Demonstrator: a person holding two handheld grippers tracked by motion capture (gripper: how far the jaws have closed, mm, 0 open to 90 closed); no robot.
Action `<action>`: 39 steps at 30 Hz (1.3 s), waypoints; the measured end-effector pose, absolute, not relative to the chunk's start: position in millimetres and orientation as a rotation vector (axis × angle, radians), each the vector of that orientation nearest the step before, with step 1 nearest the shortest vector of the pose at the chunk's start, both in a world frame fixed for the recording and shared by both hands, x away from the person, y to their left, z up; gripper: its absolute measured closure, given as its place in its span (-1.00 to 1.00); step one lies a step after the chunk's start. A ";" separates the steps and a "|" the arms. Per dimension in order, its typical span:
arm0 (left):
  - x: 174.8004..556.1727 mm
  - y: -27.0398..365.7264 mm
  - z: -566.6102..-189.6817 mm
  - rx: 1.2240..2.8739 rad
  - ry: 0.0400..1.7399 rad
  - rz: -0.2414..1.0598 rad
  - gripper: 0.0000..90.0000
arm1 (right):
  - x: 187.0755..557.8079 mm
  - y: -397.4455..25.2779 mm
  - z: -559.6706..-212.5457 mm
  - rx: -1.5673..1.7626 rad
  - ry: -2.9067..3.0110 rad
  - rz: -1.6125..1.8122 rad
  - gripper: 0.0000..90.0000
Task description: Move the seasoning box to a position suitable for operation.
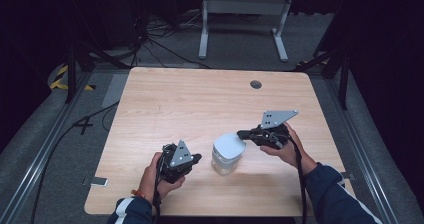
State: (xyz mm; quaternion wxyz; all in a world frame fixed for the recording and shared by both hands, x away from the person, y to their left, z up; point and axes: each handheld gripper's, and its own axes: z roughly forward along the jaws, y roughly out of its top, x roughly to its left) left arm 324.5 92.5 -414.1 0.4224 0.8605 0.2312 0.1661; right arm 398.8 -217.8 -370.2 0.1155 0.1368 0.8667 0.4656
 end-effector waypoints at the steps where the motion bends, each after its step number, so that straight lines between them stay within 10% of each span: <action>1: 325.0 89.6 -411.7 2.151 0.574 0.418 0.99 | 398.8 -217.6 -370.3 0.400 2.538 1.366 1.00; 39: 348.0 42.9 -368.8 2.124 0.509 0.480 0.99 | 399.1 -221.8 -372.3 0.383 2.550 1.333 1.00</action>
